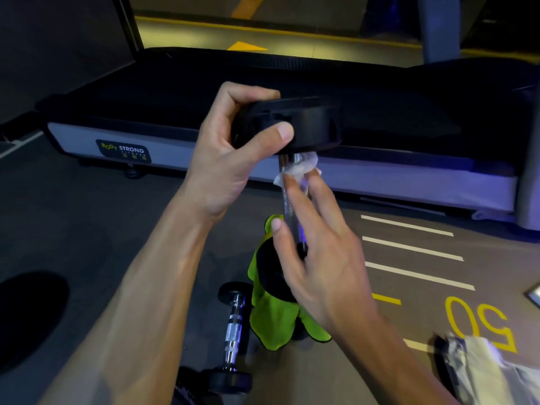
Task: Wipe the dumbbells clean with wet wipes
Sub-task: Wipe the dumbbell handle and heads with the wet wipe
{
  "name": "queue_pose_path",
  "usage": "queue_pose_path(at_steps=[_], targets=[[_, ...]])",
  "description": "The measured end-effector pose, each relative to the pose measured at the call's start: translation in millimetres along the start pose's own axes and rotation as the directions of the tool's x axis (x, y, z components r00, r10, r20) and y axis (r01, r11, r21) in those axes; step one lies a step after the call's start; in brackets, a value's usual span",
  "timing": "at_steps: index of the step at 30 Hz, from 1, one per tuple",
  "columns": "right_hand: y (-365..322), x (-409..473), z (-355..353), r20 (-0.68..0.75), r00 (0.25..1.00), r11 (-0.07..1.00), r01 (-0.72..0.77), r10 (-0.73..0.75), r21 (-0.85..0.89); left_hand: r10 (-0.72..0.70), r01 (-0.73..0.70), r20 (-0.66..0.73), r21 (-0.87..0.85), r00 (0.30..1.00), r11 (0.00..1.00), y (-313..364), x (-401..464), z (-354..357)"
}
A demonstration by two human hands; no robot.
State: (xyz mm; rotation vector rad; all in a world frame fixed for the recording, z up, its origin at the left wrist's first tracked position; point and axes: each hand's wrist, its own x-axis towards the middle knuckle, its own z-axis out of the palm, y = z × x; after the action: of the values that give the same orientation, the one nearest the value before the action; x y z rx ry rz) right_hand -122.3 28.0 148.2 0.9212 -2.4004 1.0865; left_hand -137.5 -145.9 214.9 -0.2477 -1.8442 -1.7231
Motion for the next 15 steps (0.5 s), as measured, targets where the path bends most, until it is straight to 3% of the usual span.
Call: queue_pose_path(at_steps=[7, 15], targets=[[29.1, -35.9, -12.7, 0.045, 0.997, 0.996, 0.067, -0.065, -0.054, -0.017, 0.016, -0.022, -0.064, 1.0, 0.998, -4.0, -1.8, 1.8], [25.4, -1.3, -28.5, 0.003, 0.992, 0.97, -0.125, 0.127, 0.208, -0.034, 0.033, -0.03, -0.017, 0.999, 0.999, -3.5, -9.3, 7.6]])
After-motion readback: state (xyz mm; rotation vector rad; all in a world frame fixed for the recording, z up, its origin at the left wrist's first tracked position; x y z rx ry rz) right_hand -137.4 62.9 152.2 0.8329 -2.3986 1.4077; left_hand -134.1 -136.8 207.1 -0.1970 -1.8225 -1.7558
